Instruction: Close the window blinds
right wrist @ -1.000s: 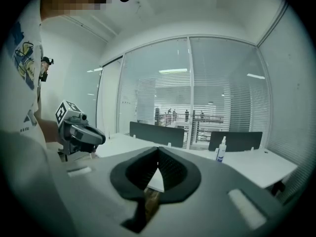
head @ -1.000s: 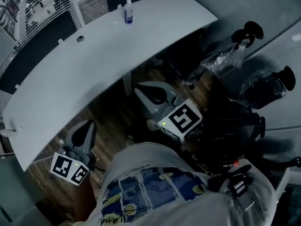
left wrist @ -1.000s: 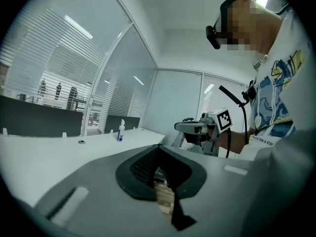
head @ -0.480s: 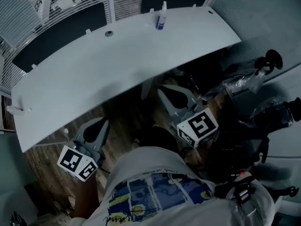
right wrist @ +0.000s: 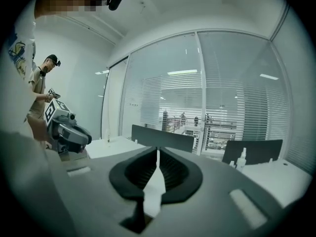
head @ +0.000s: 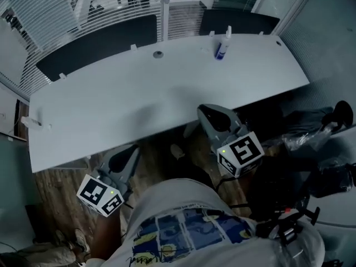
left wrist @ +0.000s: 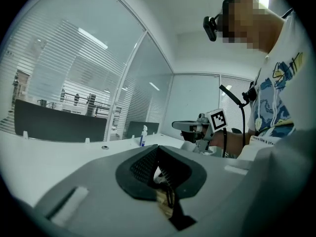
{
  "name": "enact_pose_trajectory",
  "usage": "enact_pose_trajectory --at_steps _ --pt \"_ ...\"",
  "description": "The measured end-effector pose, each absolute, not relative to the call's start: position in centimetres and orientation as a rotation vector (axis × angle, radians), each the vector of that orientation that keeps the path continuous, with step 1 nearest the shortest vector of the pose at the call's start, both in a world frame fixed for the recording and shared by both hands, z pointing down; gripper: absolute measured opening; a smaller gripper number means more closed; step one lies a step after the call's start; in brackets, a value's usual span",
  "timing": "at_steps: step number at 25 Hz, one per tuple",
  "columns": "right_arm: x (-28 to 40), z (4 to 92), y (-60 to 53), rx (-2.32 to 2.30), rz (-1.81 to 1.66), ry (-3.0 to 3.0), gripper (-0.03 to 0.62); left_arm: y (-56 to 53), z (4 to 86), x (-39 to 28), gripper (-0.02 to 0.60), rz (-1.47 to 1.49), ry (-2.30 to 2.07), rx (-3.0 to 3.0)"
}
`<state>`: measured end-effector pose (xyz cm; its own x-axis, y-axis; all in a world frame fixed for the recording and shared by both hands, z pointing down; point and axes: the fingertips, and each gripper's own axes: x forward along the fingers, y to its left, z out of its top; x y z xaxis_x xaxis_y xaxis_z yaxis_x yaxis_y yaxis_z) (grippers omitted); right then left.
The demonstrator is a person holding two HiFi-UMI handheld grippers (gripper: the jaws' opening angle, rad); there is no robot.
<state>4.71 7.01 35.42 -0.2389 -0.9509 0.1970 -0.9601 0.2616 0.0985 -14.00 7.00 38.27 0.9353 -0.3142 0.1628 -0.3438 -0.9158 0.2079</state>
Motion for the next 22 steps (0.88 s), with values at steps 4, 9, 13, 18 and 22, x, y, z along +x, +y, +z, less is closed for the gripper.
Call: enact_pose_trajectory --at_steps 4,9,13,18,22 --pt "7.3 35.2 1.5 1.739 0.042 -2.354 0.02 3.5 37.9 -12.1 0.002 0.188 -0.565 2.851" --pt "10.9 35.0 -5.8 1.679 0.023 -2.389 0.02 -0.9 37.5 -9.3 0.002 0.189 -0.652 2.824" --pt "14.1 34.5 -11.4 1.642 0.003 -2.412 0.02 -3.9 36.9 -6.7 0.002 0.191 -0.722 2.807" --pt "17.5 34.3 -18.6 1.61 -0.057 -2.403 0.02 -7.4 37.1 -4.6 0.002 0.188 -0.789 2.774" --pt "20.0 34.4 -23.7 1.618 -0.078 -2.379 0.021 -9.1 37.3 -3.5 0.002 0.166 -0.843 2.749"
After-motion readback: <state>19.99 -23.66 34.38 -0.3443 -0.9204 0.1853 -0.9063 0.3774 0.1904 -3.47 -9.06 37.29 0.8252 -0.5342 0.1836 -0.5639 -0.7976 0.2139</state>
